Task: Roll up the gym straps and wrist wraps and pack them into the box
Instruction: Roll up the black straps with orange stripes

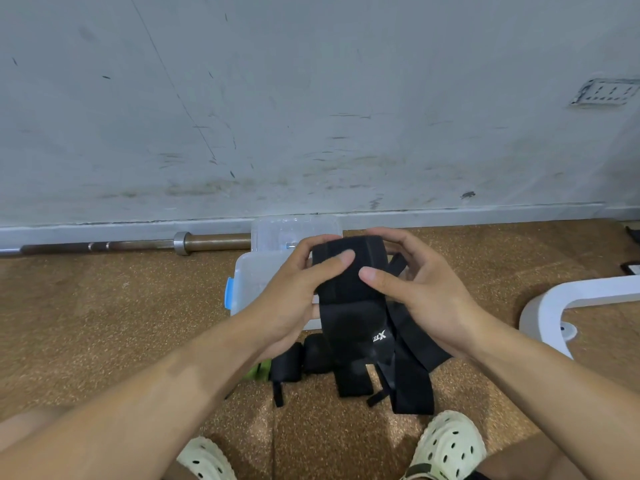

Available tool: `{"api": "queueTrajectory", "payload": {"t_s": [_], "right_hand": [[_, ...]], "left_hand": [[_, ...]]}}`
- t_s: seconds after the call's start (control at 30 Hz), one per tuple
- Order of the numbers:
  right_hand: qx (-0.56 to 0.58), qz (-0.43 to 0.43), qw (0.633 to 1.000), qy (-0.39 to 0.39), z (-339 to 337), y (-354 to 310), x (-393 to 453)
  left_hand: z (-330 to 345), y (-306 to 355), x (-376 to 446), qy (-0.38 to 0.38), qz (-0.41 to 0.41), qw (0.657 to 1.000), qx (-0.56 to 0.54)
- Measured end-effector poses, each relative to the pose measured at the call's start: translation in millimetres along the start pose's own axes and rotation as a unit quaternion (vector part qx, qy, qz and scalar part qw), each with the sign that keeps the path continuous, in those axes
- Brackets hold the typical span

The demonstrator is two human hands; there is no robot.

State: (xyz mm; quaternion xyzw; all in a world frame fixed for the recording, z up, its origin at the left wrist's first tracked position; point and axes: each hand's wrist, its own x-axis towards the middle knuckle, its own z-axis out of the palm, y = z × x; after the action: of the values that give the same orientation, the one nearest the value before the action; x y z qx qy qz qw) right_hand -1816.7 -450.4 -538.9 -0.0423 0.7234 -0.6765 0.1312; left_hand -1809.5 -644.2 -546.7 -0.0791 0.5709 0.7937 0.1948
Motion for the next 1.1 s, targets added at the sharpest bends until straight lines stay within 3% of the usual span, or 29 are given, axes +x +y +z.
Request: {"api": "queueTrajectory", "payload": {"t_s": [0.3,0.47,0.6,0.8,0.93,1.1], "right_hand": [[-0.209,0.065,0.967,-0.134,18,19,-19],[-0.186,0.058,0.975,-0.104,13,10,-10],[-0.122,0.01,0.991,-0.058,-2,2,-2],[-0.119,-0.052,0.992,-0.006,-4,1,-1],[-0.032,0.019,0.998,-0.051,-8,-4,-1],[0.087,0.15,0.981,-0.086,-5,0,4]], "left_hand": [[2,-14,-6,0.046,-0.055,0.997,-0.002],[-1,-15,-6,0.04,-0.058,0.997,-0.01],[1,-8,-4,0.019,-0.042,0.999,-0.02],[7,-4,-2,-0.021,-0.056,0.998,-0.027],[2,-4,0,0.026,-0.025,0.999,-0.022],[-4,-7,3,0.049,0.023,0.997,0.06]]}}
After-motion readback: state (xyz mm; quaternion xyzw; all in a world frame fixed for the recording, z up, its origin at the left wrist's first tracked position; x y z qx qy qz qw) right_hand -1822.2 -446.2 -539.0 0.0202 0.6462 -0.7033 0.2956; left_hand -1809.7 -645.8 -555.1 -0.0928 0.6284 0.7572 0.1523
